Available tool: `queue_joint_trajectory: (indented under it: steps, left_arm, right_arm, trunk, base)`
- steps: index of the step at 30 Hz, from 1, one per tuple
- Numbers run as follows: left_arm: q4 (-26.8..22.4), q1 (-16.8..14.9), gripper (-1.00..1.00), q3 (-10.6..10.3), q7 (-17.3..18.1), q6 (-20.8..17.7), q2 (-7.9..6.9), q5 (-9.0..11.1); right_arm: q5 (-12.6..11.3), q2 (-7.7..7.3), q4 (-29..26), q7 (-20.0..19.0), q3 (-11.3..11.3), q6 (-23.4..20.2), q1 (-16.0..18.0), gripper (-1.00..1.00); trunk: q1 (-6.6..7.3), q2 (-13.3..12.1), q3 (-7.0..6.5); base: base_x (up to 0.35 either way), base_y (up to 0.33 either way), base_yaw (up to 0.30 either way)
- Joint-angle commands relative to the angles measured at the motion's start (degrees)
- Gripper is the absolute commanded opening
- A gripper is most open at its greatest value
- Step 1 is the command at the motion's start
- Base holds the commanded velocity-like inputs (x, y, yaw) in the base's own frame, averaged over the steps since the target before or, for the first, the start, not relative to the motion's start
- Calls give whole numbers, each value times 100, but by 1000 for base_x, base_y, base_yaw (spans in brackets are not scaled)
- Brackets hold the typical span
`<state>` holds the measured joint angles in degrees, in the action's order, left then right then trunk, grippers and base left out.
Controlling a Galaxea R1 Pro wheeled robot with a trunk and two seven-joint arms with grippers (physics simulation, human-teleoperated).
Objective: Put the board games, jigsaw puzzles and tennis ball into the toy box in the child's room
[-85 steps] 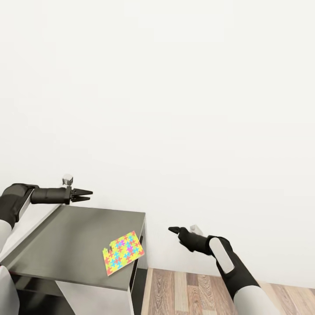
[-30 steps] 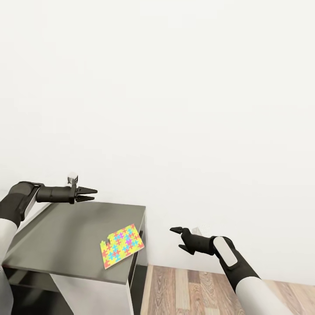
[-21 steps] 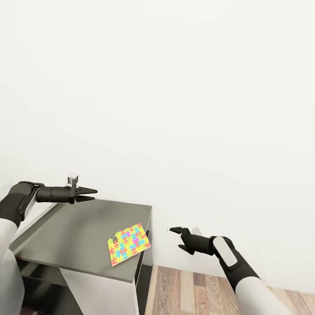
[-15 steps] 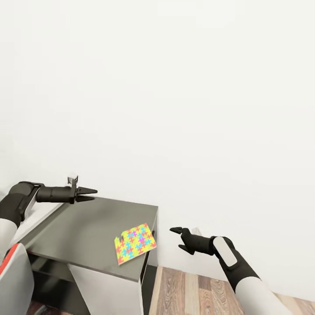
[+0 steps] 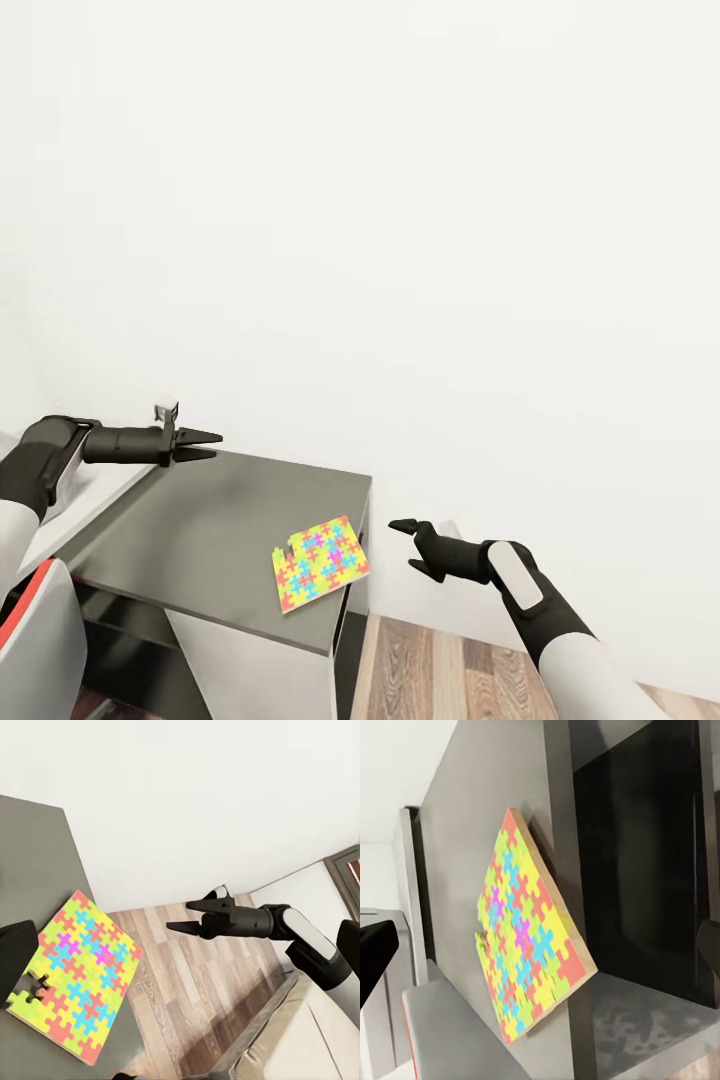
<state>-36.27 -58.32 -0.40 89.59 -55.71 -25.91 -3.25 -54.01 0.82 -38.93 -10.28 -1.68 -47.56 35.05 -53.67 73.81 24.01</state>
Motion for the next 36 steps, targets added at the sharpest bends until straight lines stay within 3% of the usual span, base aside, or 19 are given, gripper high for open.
queue_joint_trajectory:
  steps: [1,21,36]
  left_arm:
    - [-3,-4,100,-4,41,-61,-2,-32]
    - [-2,-4,100,-4,41,-62,-2,-26]
    - [-3,-4,100,4,41,-71,-2,-26]
  right_arm:
    - [31,4,-1,-27,-17,-25,3,100]
    - [23,-11,-1,-27,-30,-25,2,100]
    - [22,-11,8,-27,-30,-26,2,100]
  trunk:
    - [0,4,7]
    - [0,4,-45]
    - [-330,606,223]
  base:
    - [7,5,1]
    - [1,1,86]
    - [0,0,2]
